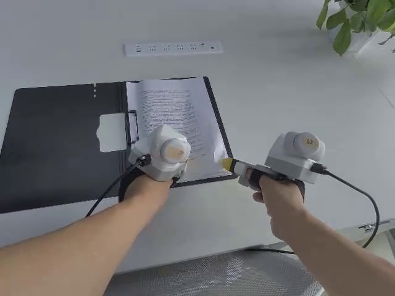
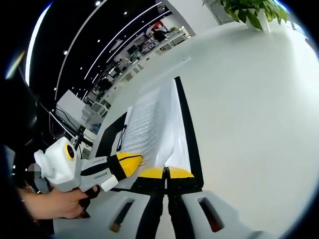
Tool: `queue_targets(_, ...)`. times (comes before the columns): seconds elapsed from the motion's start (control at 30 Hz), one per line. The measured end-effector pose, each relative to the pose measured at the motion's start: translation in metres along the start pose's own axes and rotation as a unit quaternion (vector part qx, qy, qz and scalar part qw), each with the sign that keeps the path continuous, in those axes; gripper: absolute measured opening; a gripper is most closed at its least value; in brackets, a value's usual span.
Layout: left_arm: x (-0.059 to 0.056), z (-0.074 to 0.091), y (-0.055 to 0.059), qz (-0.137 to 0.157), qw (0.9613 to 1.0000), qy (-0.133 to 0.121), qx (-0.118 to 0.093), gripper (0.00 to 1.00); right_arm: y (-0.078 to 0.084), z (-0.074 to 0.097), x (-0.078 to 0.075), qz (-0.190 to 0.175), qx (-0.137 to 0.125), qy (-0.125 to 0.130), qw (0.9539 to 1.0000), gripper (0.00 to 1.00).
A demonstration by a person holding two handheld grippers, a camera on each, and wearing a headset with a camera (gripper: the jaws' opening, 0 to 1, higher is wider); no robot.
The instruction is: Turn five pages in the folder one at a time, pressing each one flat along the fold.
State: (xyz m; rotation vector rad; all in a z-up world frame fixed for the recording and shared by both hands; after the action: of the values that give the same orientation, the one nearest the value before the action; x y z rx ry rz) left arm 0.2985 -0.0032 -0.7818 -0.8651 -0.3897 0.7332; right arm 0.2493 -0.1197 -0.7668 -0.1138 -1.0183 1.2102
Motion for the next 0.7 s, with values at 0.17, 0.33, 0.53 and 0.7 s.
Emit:
queue_targets(0.17, 0.001, 0.001, 0.000, -0.002, 1.0000, 0.000, 0.006, 0.00, -0.003, 0.003, 0.006, -0.005, -0.011, -0.013, 0.9999, 0.00)
queue_targets(0.33, 0.006, 0.007, 0.002, 0.006, 0.9999, -0.005, 0.011, 0.00, -0.008, 0.008, 0.015, -0.004, -0.023, -0.025, 0.9994, 0.00)
queue_targets(0.53, 0.017, 0.019, 0.004, 0.011, 0.9997, -0.015, 0.014, 0.00, -0.014, 0.013, 0.028, 0.004, -0.036, -0.044, 0.9984, 0.00)
queue_targets(0.7, 0.028, 0.036, -0.002, 0.026, 0.9993, -0.025, 0.002, 0.00, -0.019, 0.019, 0.046, 0.013, -0.047, -0.068, 0.9965, 0.00)
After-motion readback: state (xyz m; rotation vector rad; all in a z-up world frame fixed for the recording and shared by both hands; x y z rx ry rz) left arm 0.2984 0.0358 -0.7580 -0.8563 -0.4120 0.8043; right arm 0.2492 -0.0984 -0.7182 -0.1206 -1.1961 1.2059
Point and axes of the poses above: the centre of the closed fingertips' face, and the gripper's own axes: z roughly backward along the fingers, x roughly to its left, y roughly out of its underside, the point moved 4 cm from there along z, roughly backward along the fingers
